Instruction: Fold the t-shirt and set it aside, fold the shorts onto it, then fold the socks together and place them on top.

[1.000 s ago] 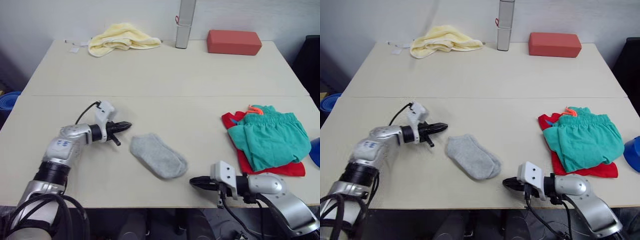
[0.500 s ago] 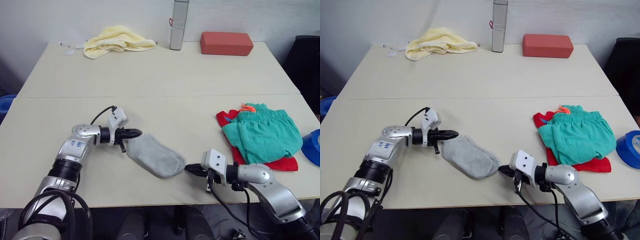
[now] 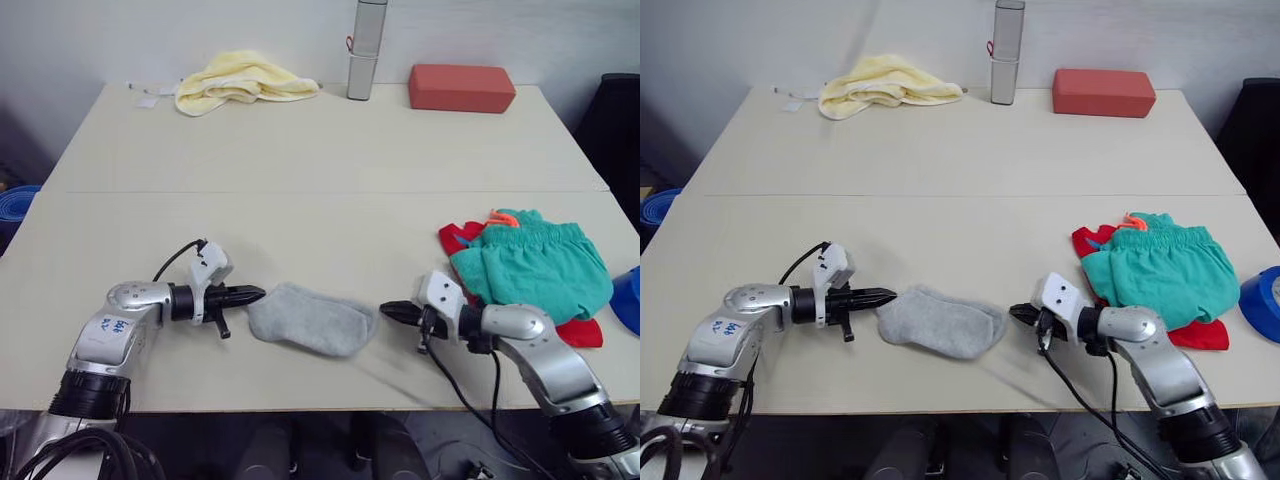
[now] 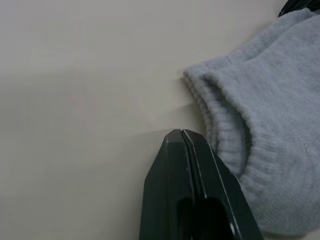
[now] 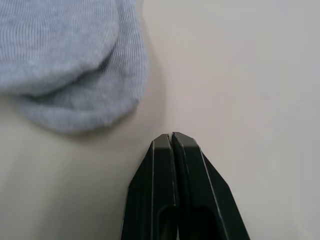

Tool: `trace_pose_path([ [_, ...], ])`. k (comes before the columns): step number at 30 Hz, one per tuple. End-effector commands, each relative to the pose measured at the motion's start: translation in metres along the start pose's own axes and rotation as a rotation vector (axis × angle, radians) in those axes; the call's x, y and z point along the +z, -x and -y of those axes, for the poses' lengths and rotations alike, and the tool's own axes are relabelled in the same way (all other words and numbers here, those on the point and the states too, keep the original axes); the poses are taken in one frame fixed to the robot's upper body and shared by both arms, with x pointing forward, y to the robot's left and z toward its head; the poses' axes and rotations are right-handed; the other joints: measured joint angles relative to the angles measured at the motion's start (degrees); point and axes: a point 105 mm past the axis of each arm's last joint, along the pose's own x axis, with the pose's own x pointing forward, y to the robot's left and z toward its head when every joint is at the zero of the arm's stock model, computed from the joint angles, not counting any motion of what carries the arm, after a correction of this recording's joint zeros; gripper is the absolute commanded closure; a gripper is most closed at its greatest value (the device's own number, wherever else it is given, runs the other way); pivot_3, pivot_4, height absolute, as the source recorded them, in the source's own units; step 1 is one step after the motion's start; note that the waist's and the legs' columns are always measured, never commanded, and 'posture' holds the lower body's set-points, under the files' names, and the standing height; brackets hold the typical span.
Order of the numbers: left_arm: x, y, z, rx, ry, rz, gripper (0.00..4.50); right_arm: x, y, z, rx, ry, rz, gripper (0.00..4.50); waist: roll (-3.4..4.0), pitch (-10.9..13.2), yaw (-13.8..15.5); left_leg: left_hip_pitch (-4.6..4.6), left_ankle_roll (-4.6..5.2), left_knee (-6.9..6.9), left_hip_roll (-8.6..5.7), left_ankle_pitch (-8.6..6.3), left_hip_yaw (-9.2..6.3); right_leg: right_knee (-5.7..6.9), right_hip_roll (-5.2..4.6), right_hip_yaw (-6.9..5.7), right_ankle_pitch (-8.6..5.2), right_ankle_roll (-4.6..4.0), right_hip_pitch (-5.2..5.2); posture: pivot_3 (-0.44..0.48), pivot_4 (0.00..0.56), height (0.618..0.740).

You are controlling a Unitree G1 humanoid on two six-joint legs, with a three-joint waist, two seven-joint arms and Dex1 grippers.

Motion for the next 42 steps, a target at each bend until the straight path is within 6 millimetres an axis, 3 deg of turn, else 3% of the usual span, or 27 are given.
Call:
trace_pose_path([
  [1,0.006,0.005,0.001,0.015,-0.019,0.009,4.50,-0.002,0.010,-0.019,0.125,-0.010,-0.002,4.44,0.00,0.00,-0.08,0.00,0.00,0.00,0.00,-0.01,-0.01,-0.02,0.00,0.00,0.00,0.00,0.00,0.000,0.150,0.740],
  [5,0.006,0.007,0.003,0.008,-0.013,0.015,4.50,-0.001,0.007,-0.042,0.232,-0.023,0.001,4.44,0.00,0.00,-0.38,0.01,-0.01,-0.04,0.00,-0.01,0.00,0.02,0.01,-0.01,0.00,0.00,-0.02,0.000,0.150,0.740],
  [8,0.004,0.009,0.007,-0.008,-0.007,0.011,4.50,0.003,-0.003,-0.045,0.218,-0.021,0.028,4.44,0.00,0.00,-0.50,0.02,-0.03,-0.05,0.01,-0.01,0.01,0.04,0.02,0.01,-0.01,-0.01,-0.04,0.000,0.150,0.740],
  [16,0.000,0.010,0.012,0.005,0.011,0.003,4.50,0.011,-0.021,-0.020,0.121,0.013,0.057,4.44,0.00,0.00,-0.43,0.02,-0.06,-0.02,0.00,-0.01,0.02,0.06,0.02,0.02,-0.01,-0.01,-0.05,0.000,0.150,0.740],
  [21,-0.003,0.029,0.007,0.047,0.048,0.023,4.50,0.011,-0.005,-0.012,0.123,-0.080,0.055,4.44,0.00,0.00,-0.38,0.01,-0.06,-0.03,0.01,-0.01,0.00,0.06,0.02,0.00,-0.01,-0.02,-0.06,0.000,0.150,0.740],
  [24,-0.004,0.051,0.006,0.060,0.076,0.042,3.95,0.014,0.016,-0.010,0.146,-0.127,0.056,3.86,0.07,0.04,-0.39,0.00,-0.05,-0.04,0.01,-0.01,0.00,0.04,0.02,0.01,-0.02,-0.03,-0.07,0.000,0.150,0.740],
  [27,0.002,0.065,0.009,0.052,0.107,0.071,3.03,0.020,0.027,-0.010,0.150,-0.214,0.085,2.85,0.08,0.05,-0.39,-0.01,-0.06,-0.05,0.02,-0.03,-0.03,0.02,0.01,0.01,-0.03,-0.05,-0.08,0.000,0.150,0.740],
  [30,0.010,0.070,0.031,-0.075,0.139,0.060,2.14,0.017,0.035,-0.018,0.170,-0.390,-0.035,1.84,0.13,0.08,-0.40,0.00,-0.14,-0.04,0.03,-0.07,-0.06,0.05,-0.01,0.02,-0.05,-0.08,-0.08,0.000,0.150,0.740],
  [31,0.010,0.068,0.035,-0.097,0.128,0.050,2.11,0.021,0.034,-0.023,0.200,-0.431,-0.027,1.51,0.20,0.12,-0.44,0.00,-0.18,-0.05,0.03,-0.09,-0.06,0.05,-0.03,0.03,-0.05,-0.10,-0.08,0.000,0.150,0.740],
  [42,-0.009,0.037,0.030,-0.061,0.063,0.013,2.11,0.032,0.010,-0.036,0.195,-0.450,-0.016,1.51,0.26,0.14,-0.33,-0.07,-0.09,-0.08,0.02,-0.05,-0.03,0.04,-0.04,-0.01,-0.08,-0.14,-0.16,0.000,0.150,0.740],
])
